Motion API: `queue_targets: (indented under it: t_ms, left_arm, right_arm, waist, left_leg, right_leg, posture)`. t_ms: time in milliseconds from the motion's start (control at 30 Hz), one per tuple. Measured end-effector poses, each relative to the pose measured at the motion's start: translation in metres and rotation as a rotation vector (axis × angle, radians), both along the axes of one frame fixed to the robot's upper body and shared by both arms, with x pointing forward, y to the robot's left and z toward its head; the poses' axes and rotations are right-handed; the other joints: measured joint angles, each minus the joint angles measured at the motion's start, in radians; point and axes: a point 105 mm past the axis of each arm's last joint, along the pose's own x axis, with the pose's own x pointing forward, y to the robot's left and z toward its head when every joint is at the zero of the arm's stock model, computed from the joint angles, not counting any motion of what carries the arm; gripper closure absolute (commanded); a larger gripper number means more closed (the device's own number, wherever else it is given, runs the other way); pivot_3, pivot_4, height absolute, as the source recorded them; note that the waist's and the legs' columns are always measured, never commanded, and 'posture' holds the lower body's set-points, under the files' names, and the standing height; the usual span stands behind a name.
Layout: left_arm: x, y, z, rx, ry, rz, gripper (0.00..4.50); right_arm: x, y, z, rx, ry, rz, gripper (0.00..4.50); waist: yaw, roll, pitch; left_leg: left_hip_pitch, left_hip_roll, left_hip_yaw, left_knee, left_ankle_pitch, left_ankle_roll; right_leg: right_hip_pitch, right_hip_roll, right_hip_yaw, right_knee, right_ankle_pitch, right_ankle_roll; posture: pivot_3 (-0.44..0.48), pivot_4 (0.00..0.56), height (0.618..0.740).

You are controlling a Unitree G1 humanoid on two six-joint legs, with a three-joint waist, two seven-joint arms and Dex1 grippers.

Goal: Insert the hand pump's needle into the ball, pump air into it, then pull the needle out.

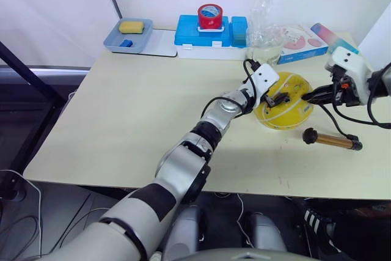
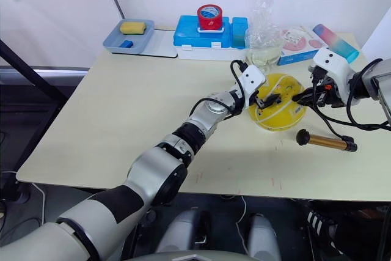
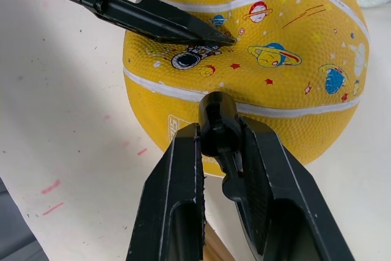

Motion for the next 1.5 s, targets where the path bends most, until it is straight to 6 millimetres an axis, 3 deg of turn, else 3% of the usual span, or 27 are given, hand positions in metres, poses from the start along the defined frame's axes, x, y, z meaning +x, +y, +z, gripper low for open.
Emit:
queue_targets:
  t_ms: [667, 700, 767, 833, 900, 967, 1167, 1500]
  left_arm:
    - [-0.002, -0.003, -0.003, 0.036, -0.023, 0.002, 0.00]
    - [-0.001, -0.003, -0.004, 0.041, -0.021, 0.011, 0.00]
    - [0.001, 0.000, -0.010, 0.050, -0.006, 0.038, 0.00]
    - [0.002, 0.003, -0.015, 0.064, 0.012, 0.054, 0.00]
    - [0.003, 0.005, -0.020, 0.070, 0.030, 0.070, 0.00]
    - [0.004, 0.008, -0.023, 0.069, 0.048, 0.082, 0.00]
    - [0.006, 0.011, -0.020, 0.009, 0.097, 0.076, 0.00]
    - [0.004, 0.012, -0.011, -0.097, 0.176, 0.010, 0.00]
  right_arm:
    - [-0.007, -0.002, 0.006, -0.022, 0.005, 0.006, 4.17]
    - [-0.008, -0.002, 0.011, -0.024, -0.002, 0.011, 4.17]
    - [-0.012, -0.006, 0.041, -0.039, -0.077, 0.016, 4.17]
    - [-0.018, -0.010, 0.070, -0.048, -0.173, 0.010, 4.17]
    - [-0.021, -0.012, 0.074, -0.053, -0.187, 0.010, 4.17]
    - [-0.021, -0.013, 0.062, -0.056, -0.155, 0.009, 4.17]
    - [-0.017, -0.018, 0.030, 0.005, -0.112, -0.046, 4.17]
    - [-0.021, -0.018, 0.003, 0.130, -0.162, -0.132, 4.17]
  waist:
    - [0.001, 0.000, 0.000]
    - [0.000, 0.000, 0.000]
    - [-0.002, 0.002, -0.002]
    - [-0.005, -0.006, -0.007]
    - [-0.010, -0.013, -0.014]
    - [-0.016, -0.018, -0.021]
    - [-0.023, -0.014, -0.023]
    - [-0.022, -0.009, -0.020]
  left_leg:
    - [0.000, 0.000, -0.001, 0.000, 0.000, 0.000]
    - [0.000, 0.000, -0.001, 0.000, 0.000, 0.000]
    - [0.002, 0.000, -0.001, 0.000, 0.000, 0.000]
    - [0.010, 0.003, -0.003, 0.000, -0.005, 0.000]
    - [0.013, 0.005, -0.004, 0.000, -0.006, -0.001]
    - [0.013, 0.006, -0.005, 0.000, -0.006, -0.001]
    - [0.011, 0.003, -0.004, 0.000, -0.002, -0.004]
    - [0.009, 0.002, -0.005, 0.000, -0.002, 0.000]
  right_leg:
    - [0.001, 0.000, -0.001, 0.000, 0.000, 0.000]
    - [0.001, 0.000, -0.001, 0.000, 0.000, 0.000]
    - [0.003, -0.001, -0.002, 0.000, 0.000, 0.000]
    - [0.009, -0.001, -0.007, 0.000, -0.001, 0.001]
    - [0.012, -0.001, -0.013, -0.001, -0.001, 0.000]
    - [0.013, -0.003, -0.015, -0.001, -0.003, 0.003]
    - [0.010, -0.006, -0.017, 0.001, -0.001, 0.000]
    - [0.011, -0.007, -0.019, 0.000, -0.001, 0.000]
  posture:
    - [0.000, 0.150, 0.739]
    - [0.000, 0.150, 0.739]
    - [0.000, 0.150, 0.739]
    - [0.000, 0.150, 0.739]
    - [0.000, 0.150, 0.739]
    - [0.000, 0.150, 0.739]
    - [0.000, 0.150, 0.739]
    - [0.000, 0.150, 0.739]
